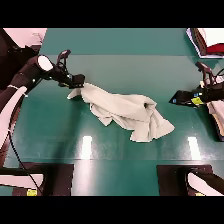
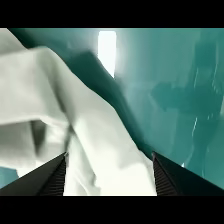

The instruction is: Fold the shirts.

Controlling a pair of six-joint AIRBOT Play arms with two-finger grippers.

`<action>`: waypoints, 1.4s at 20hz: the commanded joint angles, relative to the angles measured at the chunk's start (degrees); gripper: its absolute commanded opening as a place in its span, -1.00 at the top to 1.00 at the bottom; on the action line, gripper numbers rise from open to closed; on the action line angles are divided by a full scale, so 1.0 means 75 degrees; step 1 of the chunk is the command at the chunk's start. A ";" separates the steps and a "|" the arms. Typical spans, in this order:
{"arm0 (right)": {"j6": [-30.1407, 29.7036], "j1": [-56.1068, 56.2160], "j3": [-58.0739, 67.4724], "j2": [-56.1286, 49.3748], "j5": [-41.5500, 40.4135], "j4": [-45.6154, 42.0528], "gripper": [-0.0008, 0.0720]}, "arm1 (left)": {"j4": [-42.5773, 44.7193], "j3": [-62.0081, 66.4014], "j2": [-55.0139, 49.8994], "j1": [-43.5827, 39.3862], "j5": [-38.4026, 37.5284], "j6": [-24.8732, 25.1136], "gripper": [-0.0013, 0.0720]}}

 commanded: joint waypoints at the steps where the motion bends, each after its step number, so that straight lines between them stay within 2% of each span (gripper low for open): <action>1: -0.0761 -0.0600 -0.0003 -0.0804 0.0810 0.0020 -0.64 | 0.0079 0.0752 0.0175 -0.0003 -0.0458 0.0323 0.89; 8: -0.1154 -0.0612 -0.0003 -0.2430 0.1699 0.0012 -0.58 | 0.0114 0.1032 0.0291 -0.0003 -0.0711 0.0376 0.89; 16: -0.1271 0.0227 -0.0431 -0.2460 0.1000 -0.0006 -0.52 | 0.0111 0.1032 0.0291 -0.0003 -0.0708 0.0373 0.89; 17: -0.1311 0.0321 -0.0522 -0.2460 0.0898 -0.0017 -0.23 | 0.0108 0.1032 0.0291 -0.0003 -0.0717 0.0373 0.89; 19: -0.1349 0.0420 -0.0510 -0.2454 0.0772 -0.0015 0.86 | 0.0108 0.1032 0.0291 -0.0003 -0.0775 0.0373 0.89; 20: -0.1349 0.0423 -0.0391 -0.2439 0.0743 -0.0017 0.94 | 0.0105 0.1035 0.0294 -0.0003 -0.0799 0.0373 0.89; 23: -0.1055 0.0303 0.0452 -0.1900 0.0356 -0.0335 0.94 | 0.0347 0.1236 0.0624 -0.0003 -0.0688 0.0533 0.89; 28: -0.0554 -0.0291 0.3057 -0.0274 -0.0662 -0.0810 0.94 | 0.0766 0.3249 0.1521 -0.0003 -0.0487 0.0784 0.89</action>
